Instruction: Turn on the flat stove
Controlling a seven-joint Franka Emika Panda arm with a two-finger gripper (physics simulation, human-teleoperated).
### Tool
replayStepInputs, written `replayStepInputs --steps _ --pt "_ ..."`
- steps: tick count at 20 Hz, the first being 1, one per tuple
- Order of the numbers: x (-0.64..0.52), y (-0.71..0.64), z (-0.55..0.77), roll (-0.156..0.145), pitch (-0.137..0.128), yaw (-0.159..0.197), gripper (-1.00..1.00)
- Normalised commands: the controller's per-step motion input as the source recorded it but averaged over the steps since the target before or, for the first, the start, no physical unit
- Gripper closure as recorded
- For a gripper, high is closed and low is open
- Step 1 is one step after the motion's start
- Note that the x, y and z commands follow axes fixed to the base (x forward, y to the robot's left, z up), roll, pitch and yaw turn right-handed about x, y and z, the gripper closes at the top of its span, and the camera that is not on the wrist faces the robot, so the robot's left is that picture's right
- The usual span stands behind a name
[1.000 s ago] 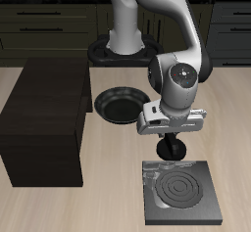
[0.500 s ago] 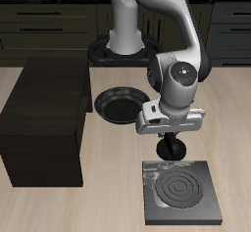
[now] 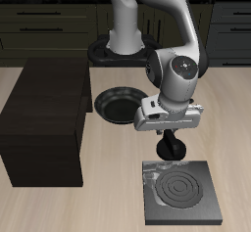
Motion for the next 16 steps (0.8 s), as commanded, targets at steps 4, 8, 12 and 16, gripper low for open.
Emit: replayStepInputs --steps 4,8,12,16 --pt "-0.04 -0.34 0.31 -0.044 -0.047 0.024 1.00" --pt "0.02 -0.25 0.23 -0.035 -0.050 0.045 1.00" --pt "0.03 -0.10 0.04 -0.016 0.001 0.004 1.00" --pt "-0.05 0.08 0.00 0.018 0.000 -0.001 1.00"
